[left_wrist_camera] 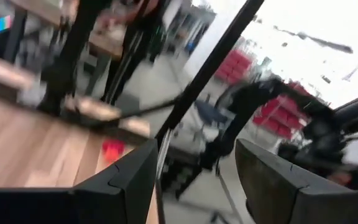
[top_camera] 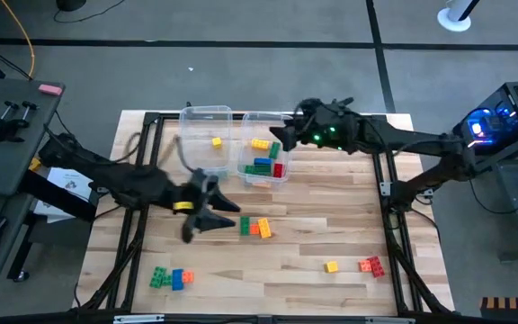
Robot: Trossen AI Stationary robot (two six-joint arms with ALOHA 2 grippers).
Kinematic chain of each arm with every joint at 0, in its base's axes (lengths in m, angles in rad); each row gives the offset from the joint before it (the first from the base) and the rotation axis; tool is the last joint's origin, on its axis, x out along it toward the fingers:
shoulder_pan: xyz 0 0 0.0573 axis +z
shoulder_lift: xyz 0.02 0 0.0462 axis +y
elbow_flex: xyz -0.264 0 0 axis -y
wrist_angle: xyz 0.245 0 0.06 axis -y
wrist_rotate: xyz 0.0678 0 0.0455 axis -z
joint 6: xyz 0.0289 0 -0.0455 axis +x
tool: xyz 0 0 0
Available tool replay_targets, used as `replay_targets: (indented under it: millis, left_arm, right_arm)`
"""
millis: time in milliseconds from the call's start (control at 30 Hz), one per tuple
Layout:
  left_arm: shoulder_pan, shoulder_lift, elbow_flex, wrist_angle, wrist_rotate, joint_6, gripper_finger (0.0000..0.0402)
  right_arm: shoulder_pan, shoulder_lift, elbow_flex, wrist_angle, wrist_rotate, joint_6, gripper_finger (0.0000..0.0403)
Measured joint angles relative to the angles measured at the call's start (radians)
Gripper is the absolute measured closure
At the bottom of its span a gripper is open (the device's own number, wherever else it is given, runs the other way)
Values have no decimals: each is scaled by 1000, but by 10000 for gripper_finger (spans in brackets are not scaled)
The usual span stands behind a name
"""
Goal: Sort blocks by size
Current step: Put the green big game piece into the right transparent bin
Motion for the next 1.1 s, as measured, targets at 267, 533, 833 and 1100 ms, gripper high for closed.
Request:
replay_targets:
  millis: [267,533,833,1100]
  left_arm:
    - [11,162,0,-467,383,-246,200]
    - [-451,240,-42,-876,93,-408,200]
    - [-704,271,-145,-639,-33,-856,200]
    - [-718,270,-145,-744,18,-788,200]
  right_arm:
    - [102,-35,0,-163,102,7,67]
    - [124,-14,-2,-354,144,81,66]
    - [124,2,-2,-346,141,82,66]
    - [124,9,-2,-345,134,82,66]
